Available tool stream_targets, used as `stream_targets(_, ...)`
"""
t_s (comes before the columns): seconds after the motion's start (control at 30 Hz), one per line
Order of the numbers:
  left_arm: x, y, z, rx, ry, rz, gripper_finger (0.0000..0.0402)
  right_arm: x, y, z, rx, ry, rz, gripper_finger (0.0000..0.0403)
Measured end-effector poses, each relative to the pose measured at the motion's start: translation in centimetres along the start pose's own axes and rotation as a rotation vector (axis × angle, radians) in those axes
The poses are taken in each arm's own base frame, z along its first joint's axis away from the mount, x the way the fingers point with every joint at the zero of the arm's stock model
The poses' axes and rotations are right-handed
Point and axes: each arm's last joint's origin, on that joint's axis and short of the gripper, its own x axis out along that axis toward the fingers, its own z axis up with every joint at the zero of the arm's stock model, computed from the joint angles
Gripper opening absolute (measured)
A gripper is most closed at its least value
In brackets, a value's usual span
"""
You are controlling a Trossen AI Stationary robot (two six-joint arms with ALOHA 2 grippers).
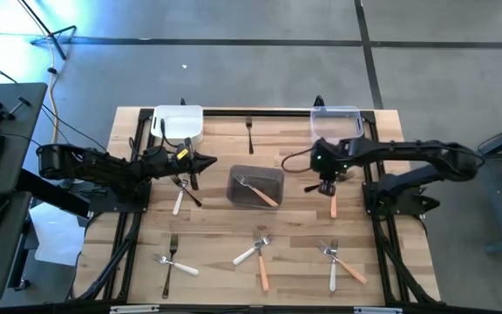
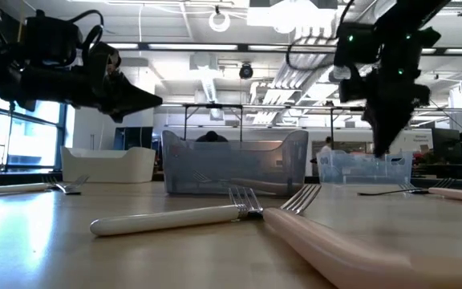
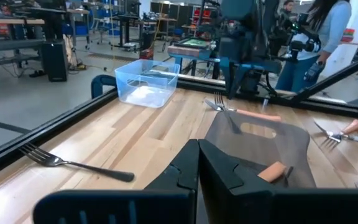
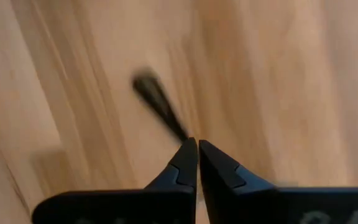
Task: Sort silverware by color (type)
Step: Put the middle right black fork into the transparent bin
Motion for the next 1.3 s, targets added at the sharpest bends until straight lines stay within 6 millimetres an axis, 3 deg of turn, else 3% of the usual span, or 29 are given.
stream_targets(0.13,0.0,0.0,-0.1,0.008,0.013,-0.001,0.0,1.5,0.4,-0.1,-0.049,0.145,0.003,0.0029)
stream_targets(0.4,0.0,0.0,-0.2,0.015,0.021,-0.001,0.0,3.7,0.1,0.1,-0.129,0.262,-0.053,0.0137)
stream_targets(0.53,0.0,0.0,-0.4,0.015,0.038,0.001,0.0,4.6,0.0,0.1,-0.17,0.306,-0.077,0.0151)
stream_targets(0.7,0.0,0.0,-0.6,0.013,0.062,0.003,0.0,5.4,-0.1,0.2,-0.208,0.34,-0.064,0.012)
stream_targets(0.97,0.0,0.0,-0.7,0.013,0.068,0.004,0.0,6.0,0.0,0.1,-0.241,0.372,-0.027,0.001)
stream_targets(1.3,0.0,0.1,-0.7,0.02,0.068,0.004,0.0,3.1,-0.1,1.7,-0.303,0.333,-0.095,0.0005)
